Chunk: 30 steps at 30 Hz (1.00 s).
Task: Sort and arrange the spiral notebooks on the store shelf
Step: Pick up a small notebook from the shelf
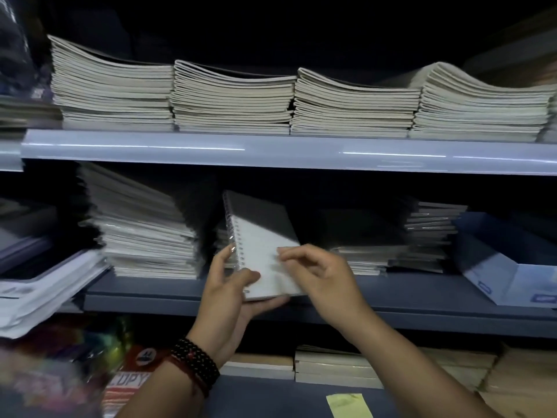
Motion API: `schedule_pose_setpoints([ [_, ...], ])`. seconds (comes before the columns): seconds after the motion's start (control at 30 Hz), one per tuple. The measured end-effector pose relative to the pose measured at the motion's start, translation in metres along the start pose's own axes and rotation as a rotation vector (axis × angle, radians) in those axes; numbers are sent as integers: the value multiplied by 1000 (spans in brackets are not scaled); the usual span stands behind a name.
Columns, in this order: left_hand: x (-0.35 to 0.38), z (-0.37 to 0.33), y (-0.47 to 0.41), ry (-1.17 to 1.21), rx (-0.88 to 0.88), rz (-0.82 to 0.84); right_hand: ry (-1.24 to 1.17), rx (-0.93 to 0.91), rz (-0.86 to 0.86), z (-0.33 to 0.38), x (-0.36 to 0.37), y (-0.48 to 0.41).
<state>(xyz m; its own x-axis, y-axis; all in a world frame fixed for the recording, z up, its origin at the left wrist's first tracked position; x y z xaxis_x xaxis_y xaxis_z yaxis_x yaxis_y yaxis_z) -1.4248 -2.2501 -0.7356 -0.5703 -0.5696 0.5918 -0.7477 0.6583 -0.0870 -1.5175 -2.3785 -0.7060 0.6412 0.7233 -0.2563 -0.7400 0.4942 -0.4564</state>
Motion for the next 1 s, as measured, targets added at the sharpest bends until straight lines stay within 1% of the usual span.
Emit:
schedule_pose_setpoints([
  [0.07,-13,0,-5,20,-22,-67,105,54,-203,-11,-16,-6],
  [0.1,-18,0,-7,18,-31,-82,154,108,-248,-14,-21,-7],
  [0.13,-21,0,-8,13,-39,-84,174,180,-237,-19,-23,-8],
  [0.17,-23,1,-10,7,-43,-80,155,257,-184,-24,-20,-7],
  [0.23,-26,2,-13,0,-47,-70,17,381,-35,-33,-9,-6],
  [0.27,-27,2,-14,-3,-49,-68,-49,404,28,-35,-4,-5],
  [0.33,-29,2,-18,-6,-56,-68,-115,391,61,-38,1,-6],
  [0.5,-31,-1,-29,22,-70,-37,-252,402,-3,-46,6,-12],
  [0.63,-35,-8,-45,39,12,-123,-274,398,-135,-55,13,-31],
  [0.77,-46,-13,-67,41,155,-269,-148,408,-307,-62,15,-57],
  [0.8,-50,-14,-74,10,196,-297,-83,416,-324,-64,16,-64],
  [0.87,-57,-18,-89,-139,265,-326,10,441,-323,-70,18,-80],
  [0.93,-62,-23,-100,-403,342,-315,88,516,-271,-76,22,-95],
  [1.0,-71,-24,-107,-633,434,-369,209,618,-184,-92,28,-107],
])
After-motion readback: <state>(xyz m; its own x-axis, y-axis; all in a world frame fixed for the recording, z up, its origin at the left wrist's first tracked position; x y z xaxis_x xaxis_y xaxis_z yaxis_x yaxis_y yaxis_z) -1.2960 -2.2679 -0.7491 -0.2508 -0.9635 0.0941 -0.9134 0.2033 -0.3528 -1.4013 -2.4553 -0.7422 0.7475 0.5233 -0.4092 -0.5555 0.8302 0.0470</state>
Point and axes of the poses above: each hand's wrist, its own y-axis away from the middle knuckle, its own x-axis out of the palm, z = x × y, the point moved 6 cm from there along -y, towards the middle knuckle, and after that the axes turned 4 degrees about y, right-handed, at the moved point
